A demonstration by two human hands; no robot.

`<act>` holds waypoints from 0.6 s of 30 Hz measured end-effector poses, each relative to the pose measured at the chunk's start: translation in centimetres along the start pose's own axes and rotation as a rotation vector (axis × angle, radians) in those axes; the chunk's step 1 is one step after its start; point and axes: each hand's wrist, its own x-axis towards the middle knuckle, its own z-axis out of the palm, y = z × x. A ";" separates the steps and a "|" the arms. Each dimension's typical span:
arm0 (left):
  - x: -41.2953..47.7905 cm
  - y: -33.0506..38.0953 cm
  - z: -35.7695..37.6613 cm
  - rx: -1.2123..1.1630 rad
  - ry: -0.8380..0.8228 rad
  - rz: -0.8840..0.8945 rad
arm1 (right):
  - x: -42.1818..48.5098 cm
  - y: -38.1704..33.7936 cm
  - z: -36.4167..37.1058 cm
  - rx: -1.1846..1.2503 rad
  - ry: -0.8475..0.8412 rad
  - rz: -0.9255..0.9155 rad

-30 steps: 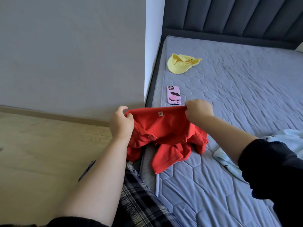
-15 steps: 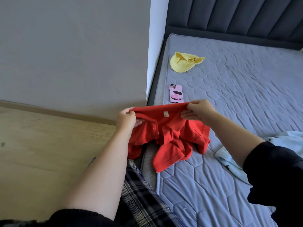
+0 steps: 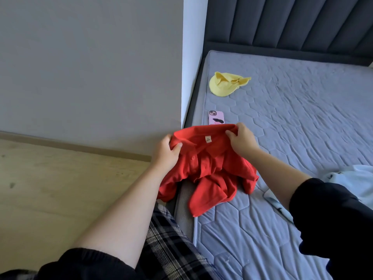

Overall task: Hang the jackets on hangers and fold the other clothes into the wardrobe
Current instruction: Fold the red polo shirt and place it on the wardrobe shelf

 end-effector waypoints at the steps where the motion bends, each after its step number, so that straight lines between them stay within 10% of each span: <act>1: 0.0 0.9 -0.5 -0.003 0.020 0.012 | 0.0 -0.9 -0.4 0.039 0.020 -0.016; 11: 2.2 15.2 -10.8 0.515 0.372 0.465 | -0.2 -12.5 -11.2 0.028 0.107 -0.398; 18: 1.2 26.8 -19.5 0.377 0.706 0.537 | -1.0 -20.1 -22.4 0.358 0.560 -0.471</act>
